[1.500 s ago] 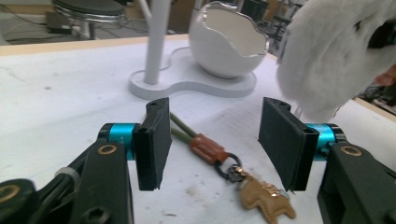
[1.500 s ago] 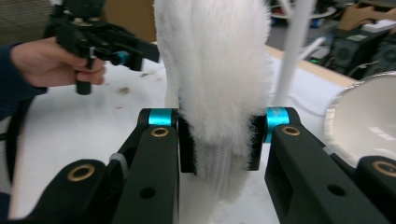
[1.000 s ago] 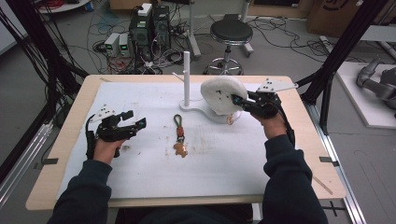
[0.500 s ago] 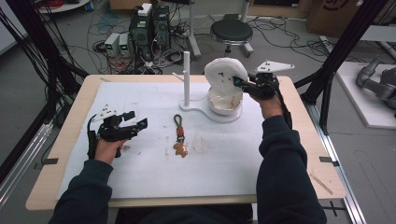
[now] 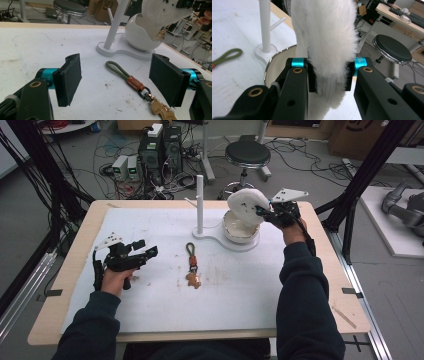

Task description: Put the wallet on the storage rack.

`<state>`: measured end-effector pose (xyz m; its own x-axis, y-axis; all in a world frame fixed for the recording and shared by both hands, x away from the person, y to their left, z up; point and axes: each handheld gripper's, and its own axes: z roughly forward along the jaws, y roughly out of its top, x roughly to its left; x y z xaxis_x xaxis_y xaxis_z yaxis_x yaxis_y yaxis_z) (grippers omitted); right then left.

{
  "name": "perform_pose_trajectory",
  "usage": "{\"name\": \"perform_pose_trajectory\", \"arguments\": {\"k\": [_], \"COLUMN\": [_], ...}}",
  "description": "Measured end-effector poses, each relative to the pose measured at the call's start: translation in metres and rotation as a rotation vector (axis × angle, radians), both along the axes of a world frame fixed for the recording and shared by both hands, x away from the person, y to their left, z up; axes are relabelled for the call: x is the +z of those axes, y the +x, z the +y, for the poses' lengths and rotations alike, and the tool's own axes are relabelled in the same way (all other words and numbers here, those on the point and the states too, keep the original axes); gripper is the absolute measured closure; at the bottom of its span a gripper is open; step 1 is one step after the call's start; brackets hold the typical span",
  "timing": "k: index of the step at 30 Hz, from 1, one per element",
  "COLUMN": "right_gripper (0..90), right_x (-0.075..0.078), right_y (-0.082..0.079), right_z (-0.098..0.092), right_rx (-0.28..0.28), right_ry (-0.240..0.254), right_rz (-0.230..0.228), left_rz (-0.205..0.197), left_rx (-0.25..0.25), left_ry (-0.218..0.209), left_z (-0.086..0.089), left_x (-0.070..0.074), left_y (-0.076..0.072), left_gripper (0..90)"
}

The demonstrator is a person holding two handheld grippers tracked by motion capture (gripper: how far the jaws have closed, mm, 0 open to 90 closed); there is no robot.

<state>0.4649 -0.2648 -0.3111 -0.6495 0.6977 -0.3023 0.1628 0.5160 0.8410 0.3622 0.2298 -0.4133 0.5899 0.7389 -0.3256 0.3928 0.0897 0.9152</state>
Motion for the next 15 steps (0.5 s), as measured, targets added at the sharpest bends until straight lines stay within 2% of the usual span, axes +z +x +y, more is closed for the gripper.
{"name": "perform_pose_trajectory", "arguments": {"k": [7, 15], "right_gripper": [74.3, 74.3], "right_x": [-0.007, -0.017], "right_y": [-0.004, -0.002], "right_z": [0.003, 0.016], "right_rx": [0.033, 0.054], "right_ry": [-0.169, -0.280], "right_rz": [-0.043, -0.062], "left_rz": [0.006, 0.011], "left_rx": [-0.006, -0.007], "left_ry": [-0.005, -0.006], "left_z": [-0.001, -0.001], "left_x": [-0.001, -0.002], "left_y": [0.000, 0.001], "left_gripper": [25.8, 25.8]}}
